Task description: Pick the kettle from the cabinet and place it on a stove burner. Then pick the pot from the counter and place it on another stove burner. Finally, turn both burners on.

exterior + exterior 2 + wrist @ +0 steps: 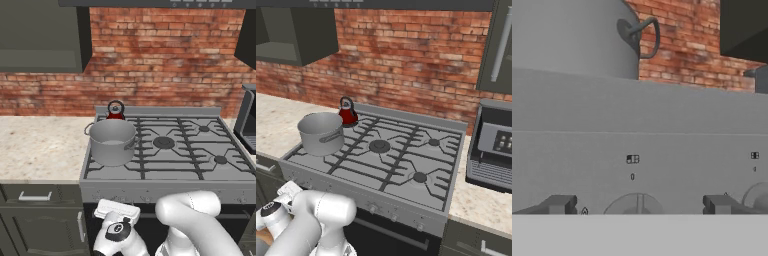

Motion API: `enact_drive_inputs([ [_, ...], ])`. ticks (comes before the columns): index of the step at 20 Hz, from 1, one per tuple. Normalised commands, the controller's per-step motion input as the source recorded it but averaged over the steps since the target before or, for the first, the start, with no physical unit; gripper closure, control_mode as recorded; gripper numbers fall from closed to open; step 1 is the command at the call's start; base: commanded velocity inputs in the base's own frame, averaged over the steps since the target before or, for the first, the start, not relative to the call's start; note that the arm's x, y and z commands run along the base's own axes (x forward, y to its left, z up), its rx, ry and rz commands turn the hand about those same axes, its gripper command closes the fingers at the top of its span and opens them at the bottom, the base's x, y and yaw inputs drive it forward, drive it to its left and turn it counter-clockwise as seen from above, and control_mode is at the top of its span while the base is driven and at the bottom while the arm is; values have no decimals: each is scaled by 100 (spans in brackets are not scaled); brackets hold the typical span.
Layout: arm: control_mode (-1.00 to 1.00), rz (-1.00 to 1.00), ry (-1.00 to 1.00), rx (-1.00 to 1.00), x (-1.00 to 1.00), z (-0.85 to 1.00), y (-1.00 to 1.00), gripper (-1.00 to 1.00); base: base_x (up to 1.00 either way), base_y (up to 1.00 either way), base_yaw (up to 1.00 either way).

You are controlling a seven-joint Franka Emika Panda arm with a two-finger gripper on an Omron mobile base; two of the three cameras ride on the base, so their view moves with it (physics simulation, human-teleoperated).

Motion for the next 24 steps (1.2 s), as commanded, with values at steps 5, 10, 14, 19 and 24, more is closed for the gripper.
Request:
enact_drive_inputs([
  [5, -100, 6, 0, 0, 6, -15, 0, -100, 0, 0, 0],
  [10, -100, 5, 0, 0, 2, -21, 0, -100, 0, 0, 0],
  [14, -100, 3, 0, 0, 1, -3, 0, -100, 0, 0, 0],
  [19, -100, 0, 0, 0, 0, 0, 0, -100, 0, 0, 0],
  [24, -100, 0, -2, 0, -1, 0, -2, -100, 0, 0, 0],
])
